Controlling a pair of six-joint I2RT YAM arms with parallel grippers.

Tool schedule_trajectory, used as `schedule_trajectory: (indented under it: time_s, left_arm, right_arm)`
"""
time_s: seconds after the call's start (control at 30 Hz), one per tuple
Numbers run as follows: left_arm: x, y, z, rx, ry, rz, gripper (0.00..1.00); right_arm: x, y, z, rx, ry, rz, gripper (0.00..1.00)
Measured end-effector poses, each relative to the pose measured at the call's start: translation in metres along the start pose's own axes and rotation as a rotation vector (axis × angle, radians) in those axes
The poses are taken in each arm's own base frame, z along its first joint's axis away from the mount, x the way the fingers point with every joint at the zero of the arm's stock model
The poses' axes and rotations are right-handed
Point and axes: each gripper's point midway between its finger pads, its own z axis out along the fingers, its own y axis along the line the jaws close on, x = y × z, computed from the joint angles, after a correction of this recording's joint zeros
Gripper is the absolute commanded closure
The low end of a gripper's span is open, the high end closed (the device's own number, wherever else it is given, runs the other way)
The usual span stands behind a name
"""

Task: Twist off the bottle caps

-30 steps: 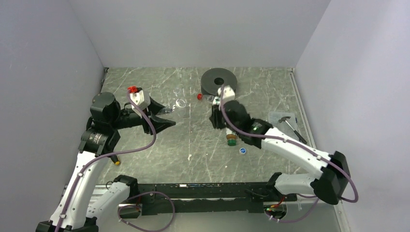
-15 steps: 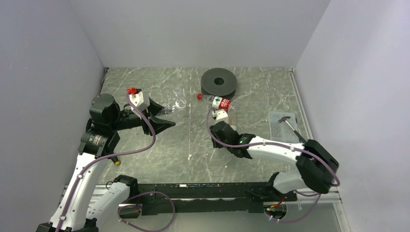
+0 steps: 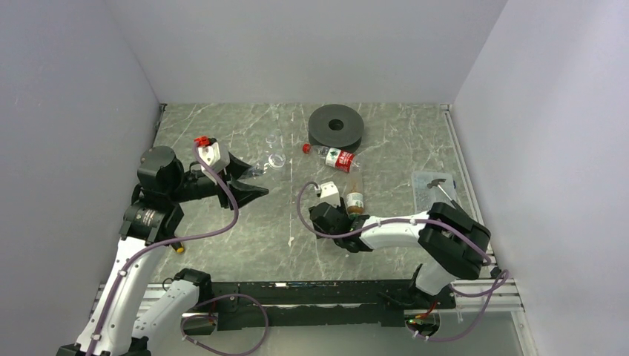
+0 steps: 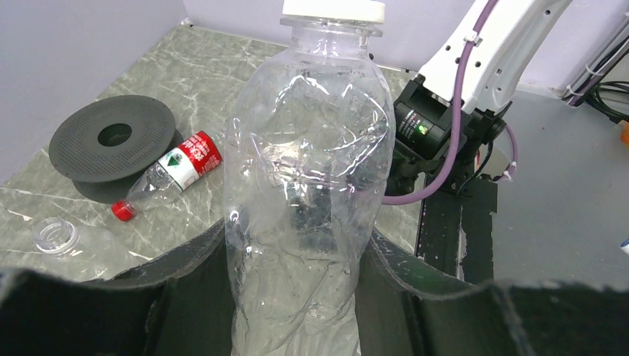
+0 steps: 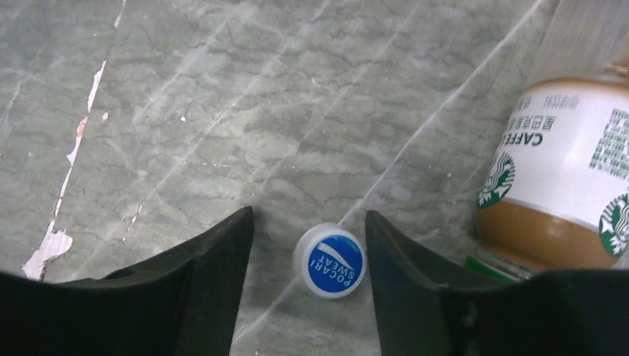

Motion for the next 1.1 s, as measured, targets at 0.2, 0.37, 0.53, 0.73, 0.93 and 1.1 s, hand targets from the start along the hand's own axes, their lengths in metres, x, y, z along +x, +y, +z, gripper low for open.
schedule_trajectory:
  time_s: [0.2,0.37,0.53,0.73,0.93,1.1]
  left_arm:
    - [0.0,0.001,0.0,-0.003,0.0,0.0,0.5]
    - [0.011,0.002,0.002,-0.003,0.013,-0.021,0.5]
    - [0.018,0.005,0.003,-0.01,0.023,-0.036,0.5]
    - [0.026,0.005,0.003,-0.008,0.033,-0.051,0.49]
    - [0.028,0.004,0.004,0.001,0.035,-0.057,0.49]
    - [0.028,0.002,0.004,0.015,0.032,-0.056,0.48]
  right_arm:
    - [-0.001,0.006,-0.003,-0.011,-0.014,0.014,0.16]
    - [-0.028,0.004,-0.028,-0.046,-0.071,0.022,0.0]
    - [-0.127,0.026,-0.101,-0.236,-0.285,0.069,0.0]
    - [-0.263,0.049,-0.245,-0.578,-0.647,0.128,0.0]
    - [-0.308,0.066,-0.307,-0.764,-0.802,0.112,0.0]
    - [-0.309,0.096,-0.279,-0.794,-0.75,0.073,0.05]
